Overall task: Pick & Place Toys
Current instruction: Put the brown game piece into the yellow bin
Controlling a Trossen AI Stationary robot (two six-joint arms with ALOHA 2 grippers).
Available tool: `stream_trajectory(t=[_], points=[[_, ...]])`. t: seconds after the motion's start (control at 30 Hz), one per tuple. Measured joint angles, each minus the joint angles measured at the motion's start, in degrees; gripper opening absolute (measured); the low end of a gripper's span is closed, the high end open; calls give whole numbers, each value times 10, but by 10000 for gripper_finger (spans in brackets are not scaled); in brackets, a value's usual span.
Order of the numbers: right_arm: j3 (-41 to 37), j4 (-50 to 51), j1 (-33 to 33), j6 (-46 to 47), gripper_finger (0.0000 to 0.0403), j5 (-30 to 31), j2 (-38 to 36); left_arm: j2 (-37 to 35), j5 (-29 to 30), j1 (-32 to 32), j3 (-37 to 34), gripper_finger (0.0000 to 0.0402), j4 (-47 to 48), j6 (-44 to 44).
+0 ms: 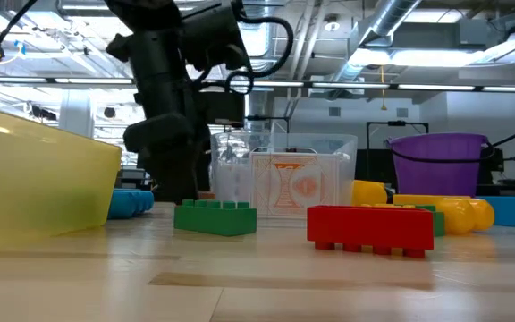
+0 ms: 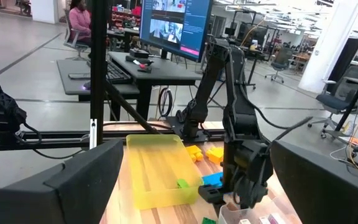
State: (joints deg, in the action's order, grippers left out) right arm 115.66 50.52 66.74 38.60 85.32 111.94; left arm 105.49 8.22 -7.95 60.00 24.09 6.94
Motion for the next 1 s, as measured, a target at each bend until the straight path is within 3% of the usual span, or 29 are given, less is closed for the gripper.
stream_trajectory(t=[0.17,0.37,0.77,1.0], points=[[0,0,0,0,400,0,0,-3,-1,-1,0,329,0,-2],[0,0,0,0,400,0,0,-2,-1,-1,-1,283,1,-2],[0,0,0,0,400,0,0,-3,1,-1,-1,133,11,-9],[0,0,0,0,400,0,0,-11,2,0,0,132,52,-18]])
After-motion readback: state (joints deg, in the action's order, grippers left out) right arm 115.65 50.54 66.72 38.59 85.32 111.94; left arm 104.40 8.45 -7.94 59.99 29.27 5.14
